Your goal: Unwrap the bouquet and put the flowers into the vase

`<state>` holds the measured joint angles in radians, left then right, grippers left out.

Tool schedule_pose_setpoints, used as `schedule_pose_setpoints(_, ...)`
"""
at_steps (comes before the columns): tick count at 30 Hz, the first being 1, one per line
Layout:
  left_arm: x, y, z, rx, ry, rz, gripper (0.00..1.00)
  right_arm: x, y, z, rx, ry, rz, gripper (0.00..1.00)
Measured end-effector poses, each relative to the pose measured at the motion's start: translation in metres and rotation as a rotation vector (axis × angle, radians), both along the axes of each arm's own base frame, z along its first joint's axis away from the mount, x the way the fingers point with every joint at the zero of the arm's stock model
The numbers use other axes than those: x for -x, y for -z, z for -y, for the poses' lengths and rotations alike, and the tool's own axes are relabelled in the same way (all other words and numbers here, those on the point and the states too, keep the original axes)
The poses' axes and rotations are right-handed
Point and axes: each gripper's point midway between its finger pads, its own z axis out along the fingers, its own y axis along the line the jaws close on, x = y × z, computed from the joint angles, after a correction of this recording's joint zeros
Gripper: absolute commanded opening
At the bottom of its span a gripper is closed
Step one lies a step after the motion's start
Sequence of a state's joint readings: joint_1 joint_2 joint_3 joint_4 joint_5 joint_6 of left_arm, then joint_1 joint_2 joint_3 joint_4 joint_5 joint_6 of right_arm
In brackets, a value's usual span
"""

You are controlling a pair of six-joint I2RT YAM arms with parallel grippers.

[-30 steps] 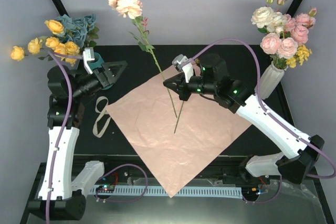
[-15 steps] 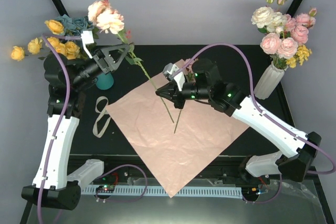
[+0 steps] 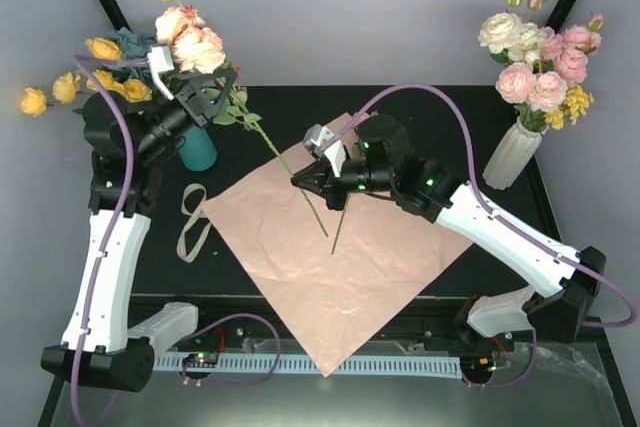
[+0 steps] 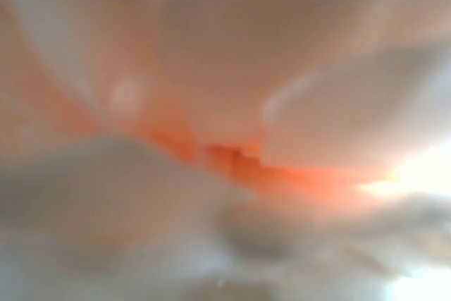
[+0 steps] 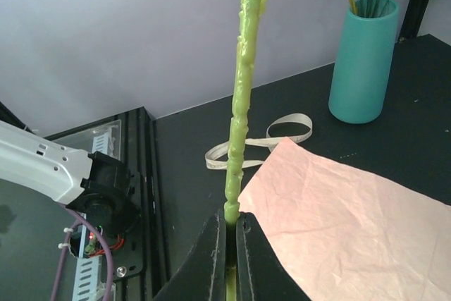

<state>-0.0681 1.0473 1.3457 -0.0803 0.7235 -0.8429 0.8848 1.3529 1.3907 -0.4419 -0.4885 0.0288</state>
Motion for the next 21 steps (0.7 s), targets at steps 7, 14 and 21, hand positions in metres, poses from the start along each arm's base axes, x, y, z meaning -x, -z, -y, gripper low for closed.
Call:
schedule_pose_setpoints(7, 0.001, 0.001, -0.001, -0.011, -0.020, -0.002, 0.02, -0.005, 0.005, -0.001, 0.010, 0.017, -0.006, 0.53)
schedule_pose_setpoints(14, 0.000, 0.000, -0.008, -0.024, -0.078, 0.017, 0.02, -0.014, 0.011, -0.002, 0.032, 0.069, -0.026, 1.00)
schedule_pose_setpoints(21, -0.003, -0.007, -0.017, -0.067, -0.153, 0.064, 0.02, -0.026, 0.016, 0.006, 0.044, 0.175, -0.047, 1.00)
